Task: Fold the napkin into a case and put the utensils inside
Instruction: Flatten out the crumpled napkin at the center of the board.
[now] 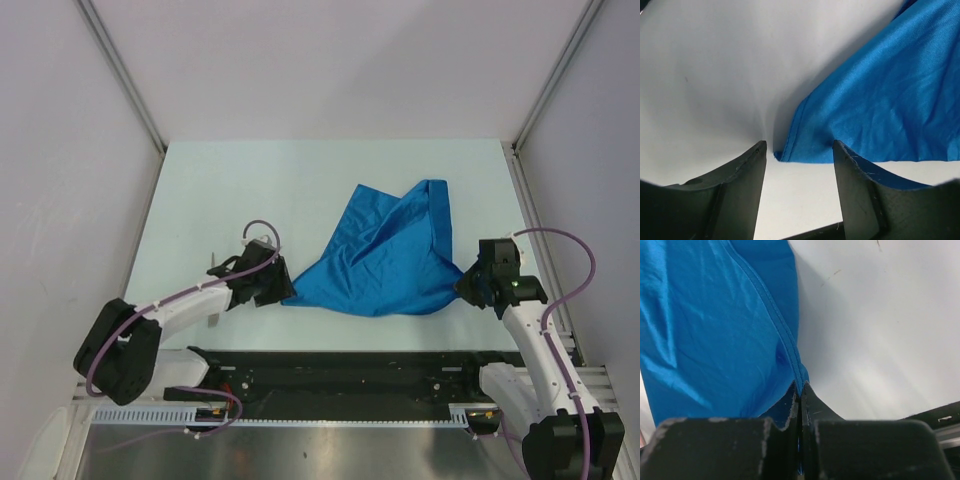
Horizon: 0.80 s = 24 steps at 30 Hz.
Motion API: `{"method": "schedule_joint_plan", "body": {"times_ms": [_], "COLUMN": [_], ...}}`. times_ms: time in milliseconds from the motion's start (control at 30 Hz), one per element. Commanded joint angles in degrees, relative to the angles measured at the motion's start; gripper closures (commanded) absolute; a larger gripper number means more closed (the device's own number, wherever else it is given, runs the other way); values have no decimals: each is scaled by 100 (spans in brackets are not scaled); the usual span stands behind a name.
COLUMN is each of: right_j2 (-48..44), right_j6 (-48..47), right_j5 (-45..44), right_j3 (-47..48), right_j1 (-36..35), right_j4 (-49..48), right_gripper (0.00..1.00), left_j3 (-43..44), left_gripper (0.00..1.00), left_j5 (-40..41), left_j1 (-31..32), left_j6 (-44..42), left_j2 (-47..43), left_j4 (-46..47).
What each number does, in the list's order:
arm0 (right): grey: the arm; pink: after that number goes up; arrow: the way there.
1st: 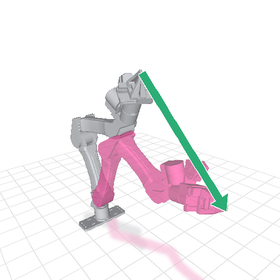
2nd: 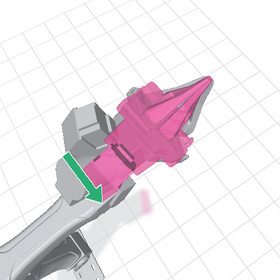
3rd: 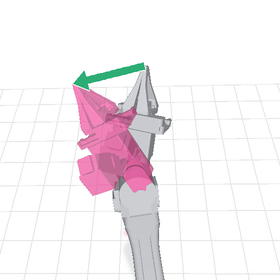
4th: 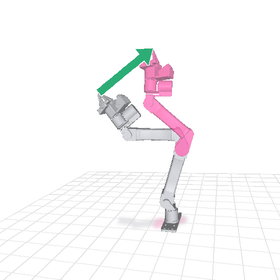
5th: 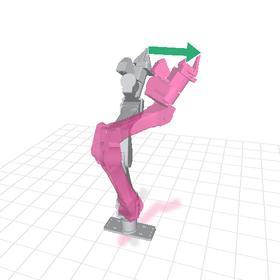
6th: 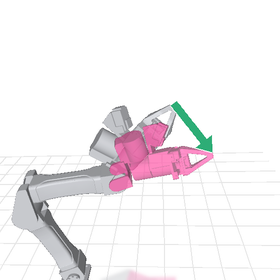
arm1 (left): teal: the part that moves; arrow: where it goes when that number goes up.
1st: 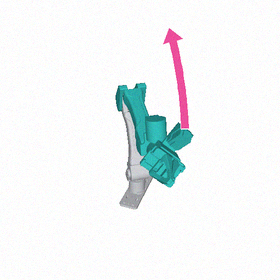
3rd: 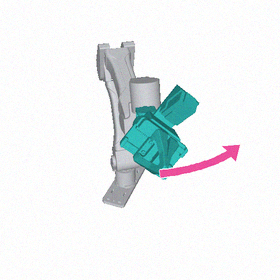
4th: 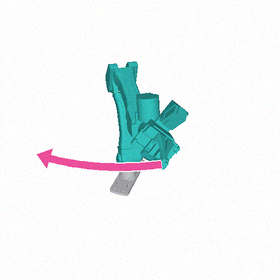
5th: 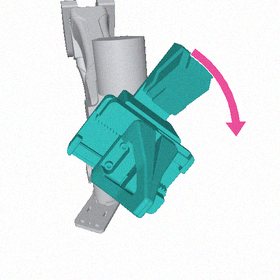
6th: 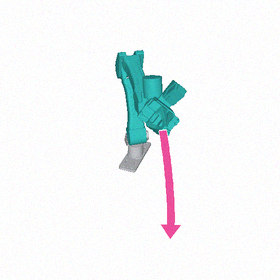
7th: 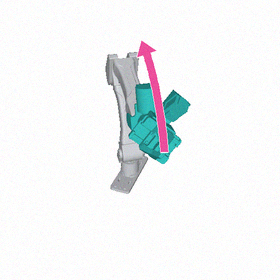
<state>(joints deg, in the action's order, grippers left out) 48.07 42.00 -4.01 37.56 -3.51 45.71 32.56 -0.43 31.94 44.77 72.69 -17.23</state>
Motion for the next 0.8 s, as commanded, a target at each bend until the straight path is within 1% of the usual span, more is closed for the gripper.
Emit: {"method": "schedule_joint_plan", "body": {"times_ms": [0, 33, 67, 133, 167, 267, 300, 367, 400, 467, 500, 533, 567, 600, 667, 767], "right_j2": [-70, -96, -114, -158, -175, -411, -543, -955, -1106, -1413, -1685, -1827, -1941, -2142, -2293, -2566], "right_j6": [-42, -69, -95, -156, -183, -376, -446, -604, -640, -719, -737, -754, -781, -842, -886, -983], "right_j5": [85, 67, 58, 128, 146, 243, 278, 331, 322, 269, 304, 339, 348, 627, 743, 1007], "right_j3": [67, 76, 76, 155, 216, 646, 778, 1278, 1498, 2209, 2447, 2980, 3229, 3457, 4150, 4828], "right_j1": [26, 26, 26, 34, 34, 34, 34, 34, 26, 26, 34, 34, 34, 34, 26, 43], "right_j4": [-186, -177, -168, -159, -116, 94, 130, 323, 394, 622, 658, 710, 711, 720, 728, 720], "right_gripper": [100, 100, 100, 100, 100, 100, 100, 100, 100, 100, 100, 100, 100, 100, 100, 100], "left_j3": [66, 84, 93, 163, 189, 347, 548, 830, 1162, 1533, 1917, 2113, 2289, 2638, 2896, 3221], "left_gripper": [39, 41, 51, 69, 83, 100, 100, 100, 100, 100, 100, 100, 100, 100, 100, 100], "left_j5": [-168, -203, -256, -432, -475, -757, -835, -959, -1012, -1144, -1161, -1231, -1301, -1380, -1704, -1916], "left_j1": [22, 22, 14, 22, 22, 22, 22, 22, 22, 22, 22, 31, 31, 31, 22, 22], "left_j6": [-293, -302, -294, -311, -311, -416, -452, -636, -706, -847, -848, -839, -813, -786, -672, -479], "left_j2": [342, 404, 500, 484, 396, -376, -900, -1404, -1902, -2353, -2538, -2853, -2978, -3093, -3400, -3769], "left_j4": [405, 431, 458, 467, 458, 467, 380, 317, 291, 273, 238, 247, 264, 291, 413, 703]}}
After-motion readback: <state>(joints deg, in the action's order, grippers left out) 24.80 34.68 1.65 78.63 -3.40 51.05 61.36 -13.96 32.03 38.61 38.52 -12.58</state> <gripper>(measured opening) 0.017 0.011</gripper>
